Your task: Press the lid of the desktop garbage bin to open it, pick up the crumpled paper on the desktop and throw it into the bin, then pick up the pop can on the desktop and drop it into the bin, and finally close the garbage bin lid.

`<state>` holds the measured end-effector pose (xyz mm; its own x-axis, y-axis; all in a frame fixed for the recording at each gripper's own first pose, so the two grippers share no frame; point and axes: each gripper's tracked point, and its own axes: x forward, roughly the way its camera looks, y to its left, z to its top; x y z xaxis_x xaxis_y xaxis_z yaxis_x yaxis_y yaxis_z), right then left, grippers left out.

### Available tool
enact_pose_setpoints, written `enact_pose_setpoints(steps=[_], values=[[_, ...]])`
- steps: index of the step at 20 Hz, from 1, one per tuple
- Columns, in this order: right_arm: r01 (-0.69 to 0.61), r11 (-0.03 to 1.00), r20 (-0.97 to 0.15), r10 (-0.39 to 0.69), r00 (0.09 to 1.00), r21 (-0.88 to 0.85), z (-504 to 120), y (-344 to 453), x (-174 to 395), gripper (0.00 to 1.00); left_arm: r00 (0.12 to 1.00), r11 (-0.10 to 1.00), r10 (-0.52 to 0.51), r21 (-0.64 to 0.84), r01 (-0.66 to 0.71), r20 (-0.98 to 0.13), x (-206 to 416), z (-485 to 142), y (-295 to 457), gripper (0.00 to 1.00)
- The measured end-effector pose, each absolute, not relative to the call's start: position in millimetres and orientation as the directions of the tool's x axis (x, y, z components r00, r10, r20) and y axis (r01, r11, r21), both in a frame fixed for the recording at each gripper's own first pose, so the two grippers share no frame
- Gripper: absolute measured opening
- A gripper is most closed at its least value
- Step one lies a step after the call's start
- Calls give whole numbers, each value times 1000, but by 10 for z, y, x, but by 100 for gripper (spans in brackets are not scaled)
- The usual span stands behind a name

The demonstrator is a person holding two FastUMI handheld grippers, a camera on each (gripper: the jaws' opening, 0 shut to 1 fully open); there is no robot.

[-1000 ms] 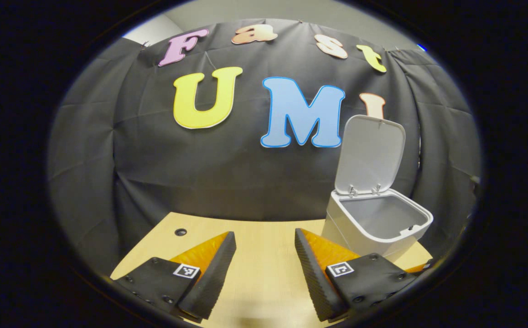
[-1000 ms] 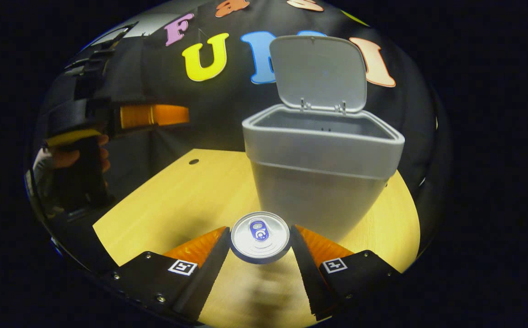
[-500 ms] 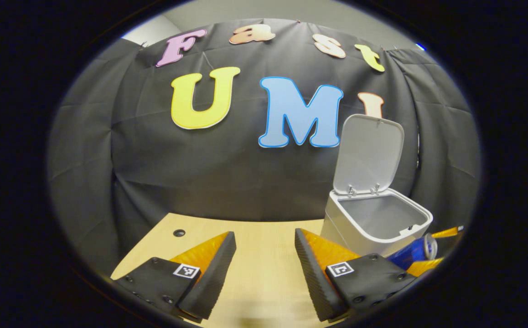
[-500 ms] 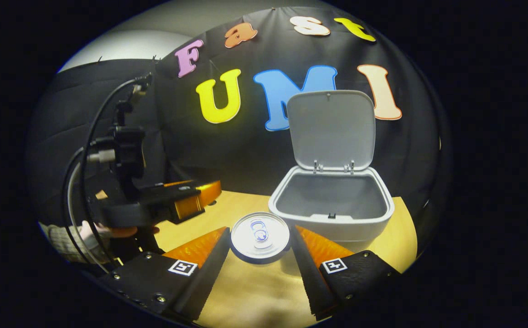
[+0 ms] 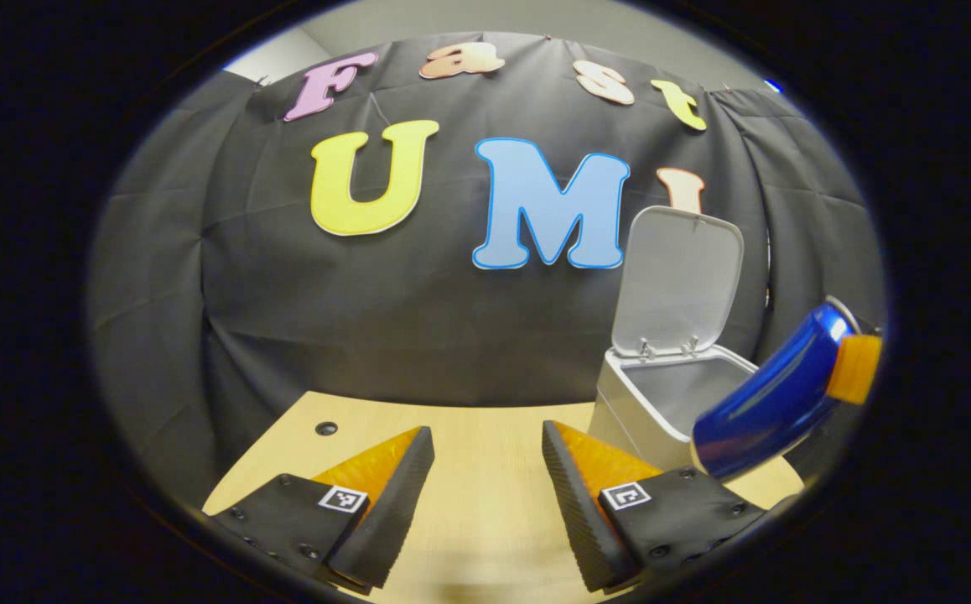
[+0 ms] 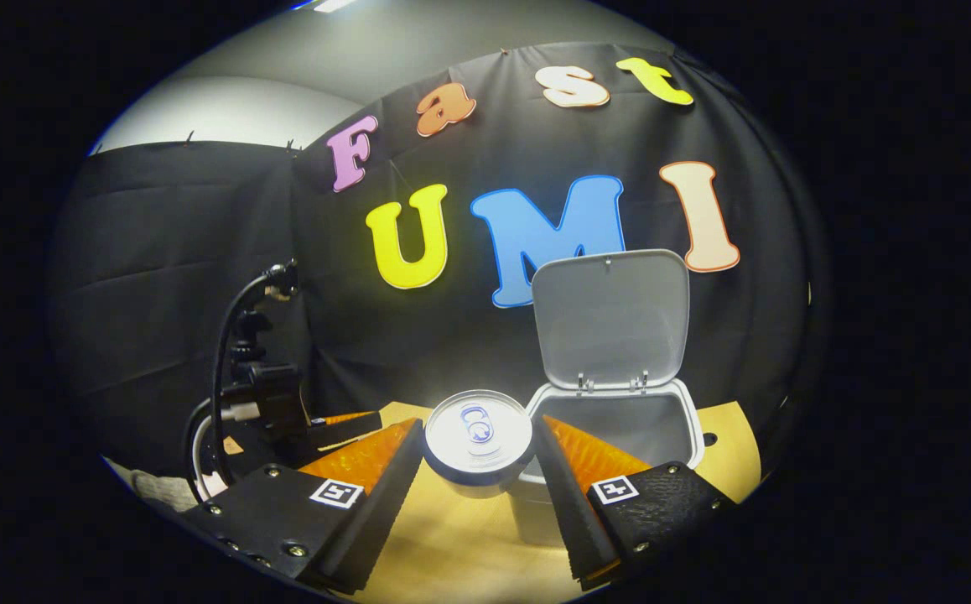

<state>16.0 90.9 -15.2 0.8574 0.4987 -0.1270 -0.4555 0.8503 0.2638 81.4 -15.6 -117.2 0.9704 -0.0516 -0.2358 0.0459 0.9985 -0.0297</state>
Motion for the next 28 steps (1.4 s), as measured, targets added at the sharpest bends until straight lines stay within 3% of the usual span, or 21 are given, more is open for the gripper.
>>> enact_pose_setpoints(steps=[9,28], values=[[-356,902,-82,385,919,245,-34,482,584,84,968,998,-70,-20,67,-243,882,-1201,-227,87],[-201,957,-317,261,912,210,-1081,167,1087,84,964,999,-54,-13,53,-261,968,-1283,-141,86]])
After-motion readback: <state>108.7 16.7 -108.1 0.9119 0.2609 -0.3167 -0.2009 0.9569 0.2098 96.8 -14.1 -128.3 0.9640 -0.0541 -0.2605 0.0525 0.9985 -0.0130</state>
